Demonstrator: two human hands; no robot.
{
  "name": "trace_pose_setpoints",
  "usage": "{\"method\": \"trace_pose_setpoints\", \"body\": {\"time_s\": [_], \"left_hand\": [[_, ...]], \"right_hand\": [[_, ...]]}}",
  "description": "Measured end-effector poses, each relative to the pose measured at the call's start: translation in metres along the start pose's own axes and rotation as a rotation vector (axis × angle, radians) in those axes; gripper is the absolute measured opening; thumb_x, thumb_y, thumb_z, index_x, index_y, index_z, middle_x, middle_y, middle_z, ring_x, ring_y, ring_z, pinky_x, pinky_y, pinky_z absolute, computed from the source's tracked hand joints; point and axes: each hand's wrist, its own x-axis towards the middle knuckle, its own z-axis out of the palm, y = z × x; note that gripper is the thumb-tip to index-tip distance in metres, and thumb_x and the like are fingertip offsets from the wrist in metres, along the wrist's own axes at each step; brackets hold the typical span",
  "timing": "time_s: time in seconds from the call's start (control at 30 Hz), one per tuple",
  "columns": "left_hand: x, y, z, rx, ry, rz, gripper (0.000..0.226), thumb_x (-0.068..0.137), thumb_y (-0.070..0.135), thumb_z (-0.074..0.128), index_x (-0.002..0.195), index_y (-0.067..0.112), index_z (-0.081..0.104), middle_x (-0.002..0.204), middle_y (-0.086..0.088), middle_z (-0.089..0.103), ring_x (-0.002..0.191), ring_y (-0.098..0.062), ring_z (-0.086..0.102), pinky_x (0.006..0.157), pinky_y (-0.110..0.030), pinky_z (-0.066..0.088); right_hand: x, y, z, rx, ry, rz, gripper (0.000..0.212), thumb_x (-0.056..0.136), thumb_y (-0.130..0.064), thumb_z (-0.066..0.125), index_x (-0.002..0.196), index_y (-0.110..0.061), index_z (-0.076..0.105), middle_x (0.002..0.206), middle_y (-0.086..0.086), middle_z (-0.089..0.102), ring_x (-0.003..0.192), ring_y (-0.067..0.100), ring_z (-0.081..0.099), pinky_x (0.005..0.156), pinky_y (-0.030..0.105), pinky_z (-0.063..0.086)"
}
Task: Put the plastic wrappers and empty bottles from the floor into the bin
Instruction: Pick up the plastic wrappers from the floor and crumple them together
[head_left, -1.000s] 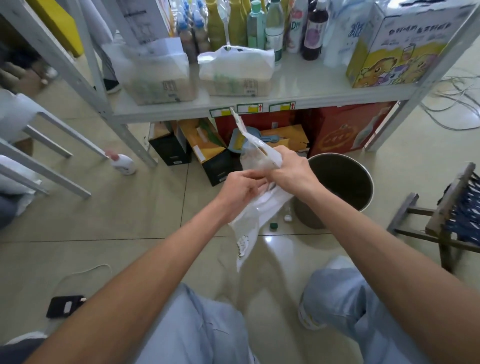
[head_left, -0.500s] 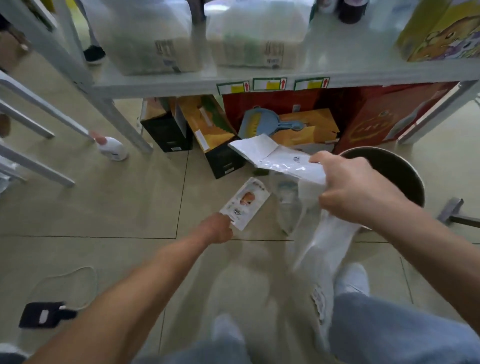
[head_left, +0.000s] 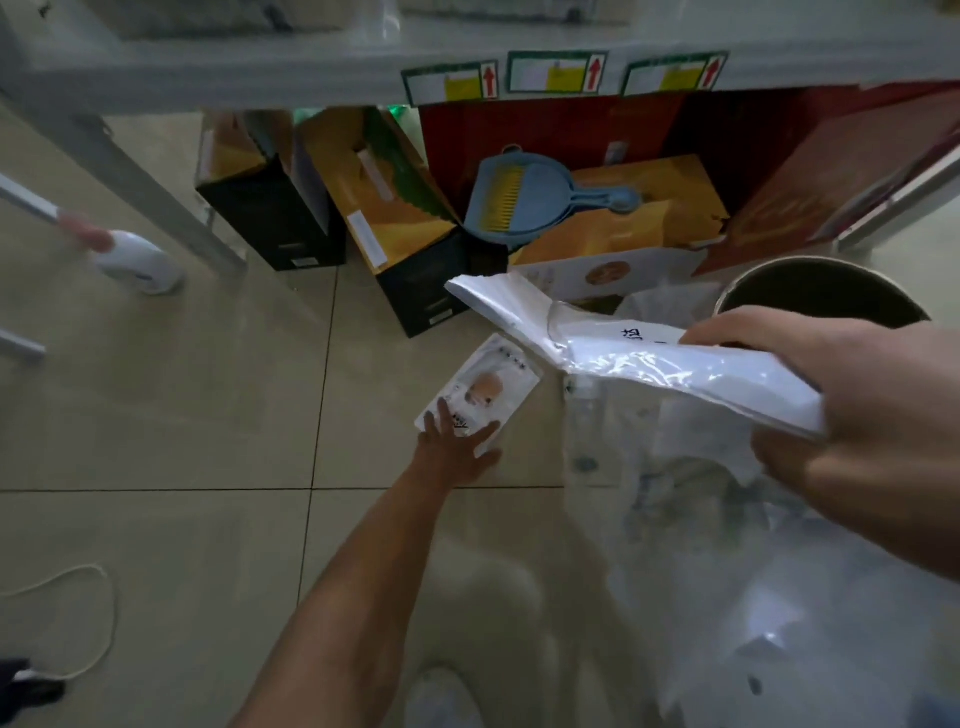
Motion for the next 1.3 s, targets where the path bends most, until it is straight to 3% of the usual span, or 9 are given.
{"method": "trace_pose_setpoints", "body": {"time_s": [0.13, 0.27, 0.43, 0.57, 0.7, 0.83, 0.97, 1.1, 1.3], "left_hand": [[0.007, -0.007, -0.004, -0.032, -0.058, 0.018, 0.065, 0.100, 0.058, 0.042, 0.160, 0.041, 0.022, 0.171, -0.009, -0.006, 0.156, -0.039, -0.001, 0.123, -0.056, 0.014], [0.008, -0.006, -0.015, -0.057, 0.039, 0.052, 0.069, 0.104, 0.039, 0.043, 0.163, 0.015, 0.016, 0.169, -0.013, 0.015, 0.151, -0.033, 0.030, 0.118, -0.044, 0.032], [-0.009, 0.002, -0.043, -0.148, 0.116, 0.001, 0.045, 0.101, 0.024, 0.053, 0.141, 0.002, 0.052, 0.139, -0.022, 0.057, 0.123, -0.034, 0.059, 0.097, -0.035, 0.047], [-0.047, 0.021, -0.107, -0.212, 0.167, -0.003, 0.036, 0.095, 0.028, 0.062, 0.118, 0.001, 0.066, 0.116, -0.018, 0.070, 0.103, -0.032, 0.068, 0.073, -0.032, 0.045], [-0.108, 0.037, -0.170, -0.469, 0.192, 0.042, 0.023, 0.083, 0.022, 0.078, 0.096, 0.003, 0.080, 0.095, -0.015, 0.074, 0.081, -0.028, 0.068, 0.066, -0.032, 0.051], [-0.187, 0.072, -0.203, -0.698, 0.208, 0.115, 0.018, 0.082, 0.020, 0.081, 0.092, 0.006, 0.080, 0.093, -0.009, 0.072, 0.081, -0.020, 0.064, 0.078, -0.039, 0.057], [-0.255, 0.105, -0.203, -0.893, 0.253, 0.214, 0.016, 0.083, 0.011, 0.079, 0.071, 0.011, 0.068, 0.069, -0.004, 0.066, 0.062, -0.017, 0.062, 0.058, -0.030, 0.058], [-0.290, 0.121, -0.217, -1.009, 0.361, 0.174, 0.013, 0.074, 0.011, 0.083, 0.076, 0.010, 0.070, 0.066, -0.006, 0.067, 0.050, -0.014, 0.057, 0.050, -0.028, 0.049], [-0.314, 0.131, -0.229, -1.169, 0.291, 0.179, 0.021, 0.076, 0.015, 0.086, 0.092, 0.005, 0.077, 0.093, -0.016, 0.079, 0.092, -0.036, 0.076, 0.089, -0.051, 0.061]], "right_hand": [[0.006, 0.005, 0.000, -0.016, 0.050, 0.028, 0.071, 0.077, -0.021, 0.079, 0.119, -0.065, 0.044, 0.102, -0.012, 0.067, 0.083, 0.014, 0.062, 0.070, 0.043, 0.058], [0.009, 0.001, 0.000, -0.009, 0.052, 0.040, 0.065, 0.080, -0.021, 0.078, 0.120, -0.062, 0.045, 0.098, -0.011, 0.065, 0.074, 0.008, 0.057, 0.057, 0.030, 0.048], [0.010, -0.013, -0.005, 0.013, 0.021, 0.084, 0.062, 0.089, -0.010, 0.065, 0.140, -0.042, 0.048, 0.084, -0.012, 0.048, 0.068, 0.006, 0.049, 0.047, 0.021, 0.035], [0.007, -0.022, -0.003, 0.089, 0.070, 0.126, 0.059, 0.091, -0.007, 0.064, 0.143, -0.030, 0.048, 0.101, 0.004, 0.057, 0.077, 0.019, 0.060, 0.058, 0.032, 0.053], [0.001, -0.024, 0.001, 0.112, 0.171, 0.108, 0.066, 0.087, -0.007, 0.064, 0.147, -0.028, 0.045, 0.114, 0.011, 0.063, 0.098, 0.033, 0.066, 0.080, 0.046, 0.061], [-0.008, -0.028, 0.000, 0.185, 0.282, 0.065, 0.072, 0.083, -0.005, 0.066, 0.148, -0.027, 0.042, 0.112, 0.015, 0.067, 0.096, 0.036, 0.069, 0.081, 0.051, 0.062], [-0.024, -0.035, -0.004, 0.215, 0.289, -0.039, 0.074, 0.084, -0.007, 0.067, 0.150, -0.026, 0.041, 0.122, 0.022, 0.067, 0.107, 0.043, 0.066, 0.090, 0.054, 0.058], [-0.037, -0.031, -0.013, 0.297, 0.233, -0.155, 0.079, 0.084, -0.005, 0.063, 0.153, -0.032, 0.038, 0.129, 0.019, 0.064, 0.110, 0.036, 0.064, 0.090, 0.046, 0.057], [-0.055, -0.007, -0.029, 0.574, 0.064, -0.256, 0.084, 0.086, -0.014, 0.058, 0.159, -0.037, 0.023, 0.146, 0.009, 0.050, 0.114, 0.023, 0.061, 0.094, 0.039, 0.055]]}}
